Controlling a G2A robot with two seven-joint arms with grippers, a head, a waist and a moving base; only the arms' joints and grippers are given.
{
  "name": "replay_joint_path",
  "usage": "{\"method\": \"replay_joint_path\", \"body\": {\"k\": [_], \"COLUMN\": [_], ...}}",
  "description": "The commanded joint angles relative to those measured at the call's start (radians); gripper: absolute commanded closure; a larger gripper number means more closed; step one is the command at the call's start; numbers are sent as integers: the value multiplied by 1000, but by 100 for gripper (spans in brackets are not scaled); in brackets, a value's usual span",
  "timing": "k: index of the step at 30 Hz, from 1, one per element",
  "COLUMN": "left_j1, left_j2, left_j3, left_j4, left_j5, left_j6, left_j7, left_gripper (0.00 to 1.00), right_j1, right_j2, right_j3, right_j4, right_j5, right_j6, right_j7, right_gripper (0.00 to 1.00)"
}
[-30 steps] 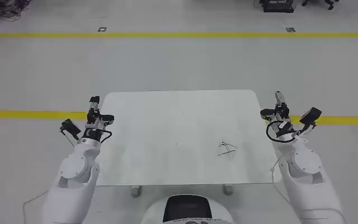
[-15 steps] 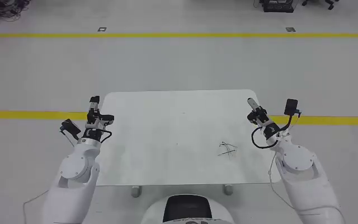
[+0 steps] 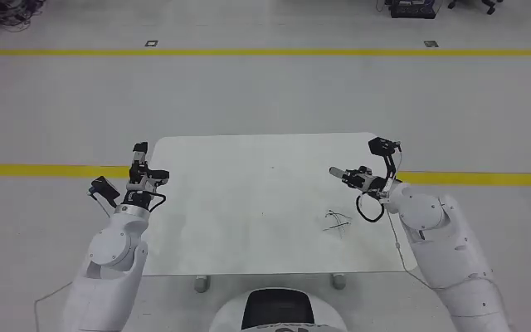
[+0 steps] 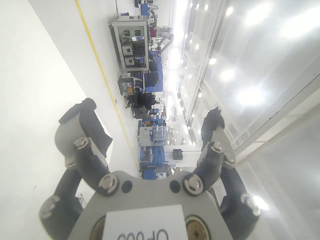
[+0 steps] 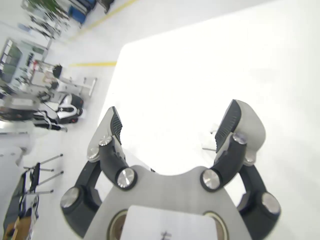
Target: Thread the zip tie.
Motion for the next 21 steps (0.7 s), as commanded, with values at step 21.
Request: {"method": "replay_joint_path", "body": {"k": [21], "left_j1": [0], "left_j2": [0], "left_j3": [0], "left_j4": [0], "left_j5": [0], "left_j6": [0], "left_j7": [0], "left_gripper": [0], "right_j1": [166], "right_j2": [1], "right_j3": [-276], "right_j4": [83], "right_j5": [-468], "right_j6": [-69], "right_j7": [415], "right_gripper": [0]}}
